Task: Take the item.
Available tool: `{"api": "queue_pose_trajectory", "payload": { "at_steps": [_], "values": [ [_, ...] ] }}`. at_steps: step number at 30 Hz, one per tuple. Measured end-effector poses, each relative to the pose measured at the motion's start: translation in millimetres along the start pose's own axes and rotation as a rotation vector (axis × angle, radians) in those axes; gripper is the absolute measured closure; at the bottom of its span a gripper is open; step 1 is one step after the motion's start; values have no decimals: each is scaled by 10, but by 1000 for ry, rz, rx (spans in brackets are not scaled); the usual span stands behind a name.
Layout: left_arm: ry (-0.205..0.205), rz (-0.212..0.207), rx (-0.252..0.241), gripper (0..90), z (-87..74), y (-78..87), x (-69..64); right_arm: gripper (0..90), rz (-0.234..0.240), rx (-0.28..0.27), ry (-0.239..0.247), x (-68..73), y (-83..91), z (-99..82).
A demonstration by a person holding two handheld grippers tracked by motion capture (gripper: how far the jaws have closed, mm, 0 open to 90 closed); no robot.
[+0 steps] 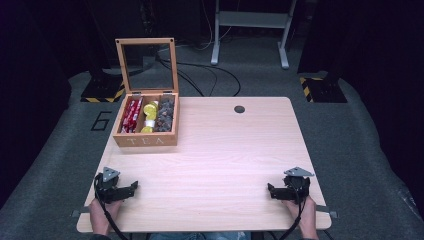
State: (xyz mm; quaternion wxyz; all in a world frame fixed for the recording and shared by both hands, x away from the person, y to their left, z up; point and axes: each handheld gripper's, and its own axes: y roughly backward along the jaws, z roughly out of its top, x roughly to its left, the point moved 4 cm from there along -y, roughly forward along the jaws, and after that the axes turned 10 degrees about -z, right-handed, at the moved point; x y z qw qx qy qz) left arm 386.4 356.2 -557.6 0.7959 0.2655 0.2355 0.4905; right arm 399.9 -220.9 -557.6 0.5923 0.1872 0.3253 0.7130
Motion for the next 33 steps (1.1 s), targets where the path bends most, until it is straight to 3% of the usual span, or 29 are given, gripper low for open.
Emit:
{"api": "queue_pose_trajectory", "payload": {
  "at_steps": [20,24,33],
  "values": [
    [8,12,-9,146,1,-6,-7,0,3,-1,10,-38,-34,23],
    [-3,-2,-4,142,1,-8,-8,0,-1,-1,6,-40,-33,21],
    [14,-14,22,35,12,-24,5,0,-2,1,6,-45,-33,21]
  ]
}}
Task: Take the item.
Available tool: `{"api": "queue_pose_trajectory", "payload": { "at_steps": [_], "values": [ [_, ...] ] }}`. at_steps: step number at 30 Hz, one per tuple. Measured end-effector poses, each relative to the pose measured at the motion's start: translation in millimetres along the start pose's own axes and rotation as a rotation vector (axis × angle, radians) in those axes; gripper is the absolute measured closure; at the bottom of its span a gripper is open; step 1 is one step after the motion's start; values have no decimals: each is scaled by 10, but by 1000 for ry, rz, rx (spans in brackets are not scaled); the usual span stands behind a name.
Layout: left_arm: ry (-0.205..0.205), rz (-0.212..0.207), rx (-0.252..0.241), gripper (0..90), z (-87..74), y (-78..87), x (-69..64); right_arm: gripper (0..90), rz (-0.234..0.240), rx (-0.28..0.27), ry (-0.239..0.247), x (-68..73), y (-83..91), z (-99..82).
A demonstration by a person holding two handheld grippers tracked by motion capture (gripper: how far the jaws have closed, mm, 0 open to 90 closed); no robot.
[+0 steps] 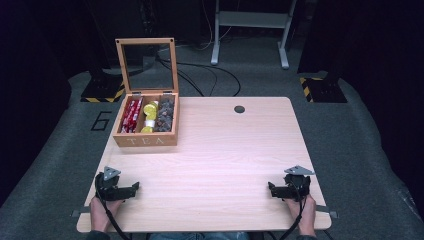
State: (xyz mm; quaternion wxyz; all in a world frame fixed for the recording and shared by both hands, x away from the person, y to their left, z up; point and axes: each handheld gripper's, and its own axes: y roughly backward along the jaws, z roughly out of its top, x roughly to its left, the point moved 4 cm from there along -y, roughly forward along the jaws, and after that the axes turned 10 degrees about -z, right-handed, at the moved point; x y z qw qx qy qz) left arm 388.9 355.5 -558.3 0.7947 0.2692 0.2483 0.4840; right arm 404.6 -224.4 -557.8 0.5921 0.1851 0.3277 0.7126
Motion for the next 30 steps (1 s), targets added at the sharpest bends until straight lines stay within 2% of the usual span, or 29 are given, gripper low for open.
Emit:
{"api": "queue_pose_trajectory", "payload": {
  "at_steps": [2,3,4,7,16,17,24,30],
  "values": [
    [12,-12,-8,18,16,-13,13,0,0,0,0,0,0,0],
    [12,-12,-8,11,16,-13,13,0,0,0,0,0,0,0],
    [9,-31,10,2,30,-9,21,0,0,0,0,0,0,0],
    [1,-45,2,2,59,-6,18,0,0,0,0,0,0,0],
    [3,-55,-18,2,234,42,26,0,1,0,1,1,-1,1],
    [-1,-60,-8,2,253,49,29,0,1,0,1,1,-1,1],
    [0,-67,-23,2,373,29,26,0,1,0,1,1,-1,1],
    [-18,-74,-22,2,482,19,18,0,1,-1,0,2,0,0]
  ]
}}
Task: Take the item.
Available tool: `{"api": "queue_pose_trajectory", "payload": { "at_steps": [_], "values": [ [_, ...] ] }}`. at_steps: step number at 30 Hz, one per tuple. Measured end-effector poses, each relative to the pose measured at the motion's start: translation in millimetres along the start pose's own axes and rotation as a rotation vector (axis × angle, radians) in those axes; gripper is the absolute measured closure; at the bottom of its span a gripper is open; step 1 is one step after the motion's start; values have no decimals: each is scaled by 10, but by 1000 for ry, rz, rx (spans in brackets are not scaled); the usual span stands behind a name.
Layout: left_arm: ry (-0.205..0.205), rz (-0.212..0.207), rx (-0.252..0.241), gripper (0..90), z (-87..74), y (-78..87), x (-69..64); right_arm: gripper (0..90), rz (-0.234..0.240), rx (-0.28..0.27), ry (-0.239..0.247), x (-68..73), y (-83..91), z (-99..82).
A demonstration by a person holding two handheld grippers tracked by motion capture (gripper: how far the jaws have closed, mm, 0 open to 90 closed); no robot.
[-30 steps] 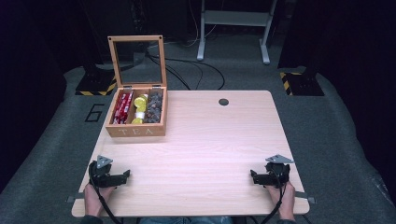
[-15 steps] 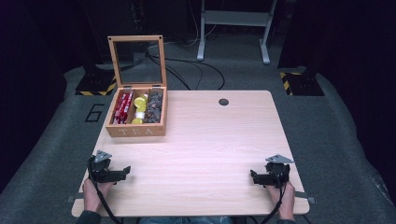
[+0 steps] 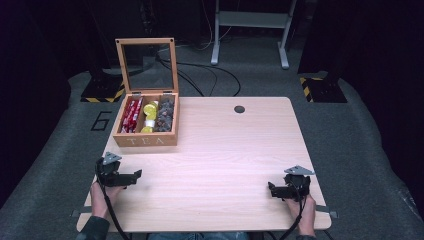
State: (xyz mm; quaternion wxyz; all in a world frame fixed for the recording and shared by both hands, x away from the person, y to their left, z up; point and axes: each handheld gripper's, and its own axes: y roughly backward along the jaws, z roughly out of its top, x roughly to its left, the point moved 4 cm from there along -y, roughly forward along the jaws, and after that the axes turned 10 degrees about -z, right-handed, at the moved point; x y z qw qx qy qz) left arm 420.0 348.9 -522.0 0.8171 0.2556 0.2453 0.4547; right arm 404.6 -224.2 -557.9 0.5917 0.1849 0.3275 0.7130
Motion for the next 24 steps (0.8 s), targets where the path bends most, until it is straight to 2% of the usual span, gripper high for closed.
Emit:
{"api": "queue_pose_trajectory", "payload": {
  "at_steps": [8,15,24],
  "values": [
    [-8,-3,-3,2,114,-26,18,0,0,0,0,0,0,1],
    [-20,-9,-11,2,289,-4,46,0,-1,-1,0,1,-1,0],
    [-14,-12,-35,2,503,1,87,0,0,-1,0,1,0,-1]
  ]
}}
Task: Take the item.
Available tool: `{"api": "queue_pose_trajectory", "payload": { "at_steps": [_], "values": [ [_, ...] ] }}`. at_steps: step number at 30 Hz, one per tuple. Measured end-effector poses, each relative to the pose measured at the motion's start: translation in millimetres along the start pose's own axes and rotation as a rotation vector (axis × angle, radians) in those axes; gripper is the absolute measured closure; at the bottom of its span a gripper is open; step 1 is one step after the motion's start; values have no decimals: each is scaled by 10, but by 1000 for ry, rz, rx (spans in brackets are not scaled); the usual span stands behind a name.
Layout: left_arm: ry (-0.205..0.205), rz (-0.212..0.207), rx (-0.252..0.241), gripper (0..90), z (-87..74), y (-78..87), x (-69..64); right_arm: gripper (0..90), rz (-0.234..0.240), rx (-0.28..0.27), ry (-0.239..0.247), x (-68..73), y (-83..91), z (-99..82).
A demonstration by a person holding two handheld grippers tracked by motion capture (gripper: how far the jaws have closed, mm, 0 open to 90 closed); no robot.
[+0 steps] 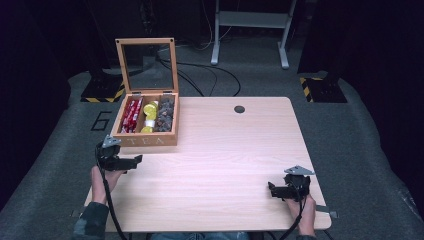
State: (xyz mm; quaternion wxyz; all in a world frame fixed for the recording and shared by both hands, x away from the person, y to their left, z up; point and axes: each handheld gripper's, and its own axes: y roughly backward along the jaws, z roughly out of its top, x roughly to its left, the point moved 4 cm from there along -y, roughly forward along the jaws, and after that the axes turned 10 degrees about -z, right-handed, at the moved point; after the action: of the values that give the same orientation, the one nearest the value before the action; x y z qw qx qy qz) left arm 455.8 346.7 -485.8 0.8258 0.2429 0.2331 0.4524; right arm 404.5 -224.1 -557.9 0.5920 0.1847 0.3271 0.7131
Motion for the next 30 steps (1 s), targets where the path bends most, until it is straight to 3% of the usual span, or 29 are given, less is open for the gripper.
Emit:
{"api": "queue_pose_trajectory", "payload": {
  "at_steps": [10,30],
  "values": [
    [-12,-7,-3,2,162,-4,24,0,-1,0,0,0,0,0],
    [28,-30,6,2,572,-91,239,0,-1,-1,-1,1,1,0]
  ]
}}
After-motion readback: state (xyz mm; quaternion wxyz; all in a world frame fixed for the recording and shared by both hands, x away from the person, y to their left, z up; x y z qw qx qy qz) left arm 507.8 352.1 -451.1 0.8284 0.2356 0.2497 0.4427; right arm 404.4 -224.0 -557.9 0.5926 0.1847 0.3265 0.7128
